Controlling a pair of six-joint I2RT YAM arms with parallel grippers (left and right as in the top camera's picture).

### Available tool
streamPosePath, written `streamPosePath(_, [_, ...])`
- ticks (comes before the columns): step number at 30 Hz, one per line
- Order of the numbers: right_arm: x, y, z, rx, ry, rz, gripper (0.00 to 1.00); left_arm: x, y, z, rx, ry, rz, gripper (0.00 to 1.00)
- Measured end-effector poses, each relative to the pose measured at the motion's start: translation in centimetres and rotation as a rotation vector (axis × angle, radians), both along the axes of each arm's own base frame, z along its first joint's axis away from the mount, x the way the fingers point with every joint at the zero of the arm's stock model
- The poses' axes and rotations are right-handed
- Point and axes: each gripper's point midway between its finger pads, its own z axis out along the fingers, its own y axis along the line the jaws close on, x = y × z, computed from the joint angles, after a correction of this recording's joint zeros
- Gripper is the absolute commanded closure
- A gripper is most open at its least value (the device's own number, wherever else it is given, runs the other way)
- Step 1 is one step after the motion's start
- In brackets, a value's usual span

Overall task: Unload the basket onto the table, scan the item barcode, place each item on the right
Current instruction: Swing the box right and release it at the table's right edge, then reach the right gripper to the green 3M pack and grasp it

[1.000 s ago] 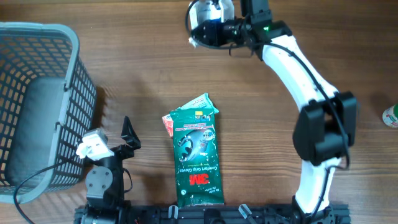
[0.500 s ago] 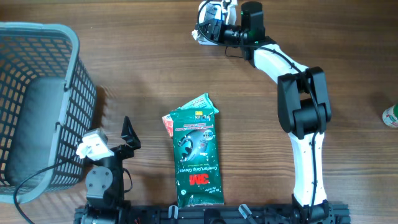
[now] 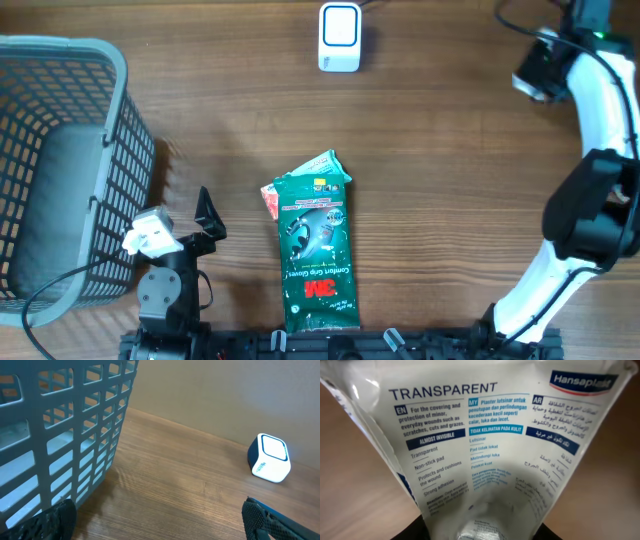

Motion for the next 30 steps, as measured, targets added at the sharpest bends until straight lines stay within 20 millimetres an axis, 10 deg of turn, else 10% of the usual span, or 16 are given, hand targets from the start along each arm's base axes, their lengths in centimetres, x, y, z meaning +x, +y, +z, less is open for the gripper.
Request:
streamPosePath(2, [-4.2, -5.6, -2.4, -0.046, 0.097, -0.136, 0.52, 0.0, 0.0, 0.0, 0.000, 0.000, 0.000, 0.00])
streamPosePath(4, [-10.1, -10.7, -5.1, -0.036, 0.202, -0.303, 0.00, 0.0, 0.0, 0.0, 0.000, 0.000, 0.000, 0.00])
streamPosePath(7, [-13.4, -13.3, -6.2, 0.030, 0.230, -0.408, 0.00, 0.0, 0.0, 0.0, 0.000, 0.000, 0.000, 0.00])
streamPosePath(10, [-12.7, -12.2, -5.7, 0.118, 0.206, -0.354, 0.00, 0.0, 0.0, 0.0, 0.000, 0.000, 0.000, 0.00])
streamPosePath(13, [-7.5, -5.9, -2.3, 0.256, 0.056, -0.157, 0.00, 0.0, 0.0, 0.0, 0.000, 0.000, 0.000, 0.00])
streamPosePath(16, [-5.6, 5.3, 2.7, 0.397, 0.007, 0.170, 0.00, 0.0, 0.0, 0.0, 0.000, 0.000, 0.000, 0.00])
streamPosePath(18, [-7.7, 14.9, 4.3, 0.565, 0.074, 0.484, 0.00, 0.0, 0.0, 0.0, 0.000, 0.000, 0.000, 0.00])
streamPosePath(21, [-12.8, 22.4, 4.9, 0.761, 0.187, 0.786, 0.00, 0.0, 0.0, 0.0, 0.000, 0.000, 0.000, 0.00])
streamPosePath(26, [-20.3, 27.9, -1.0, 1.008, 0.241, 1.021, 0.00, 0.0, 0.0, 0.0, 0.000, 0.000, 0.000, 0.00])
streamPosePath(30, [-22.2, 30.8, -6.8, 1.009, 0.180, 1.059, 0.00, 0.0, 0.0, 0.0, 0.000, 0.000, 0.000, 0.00])
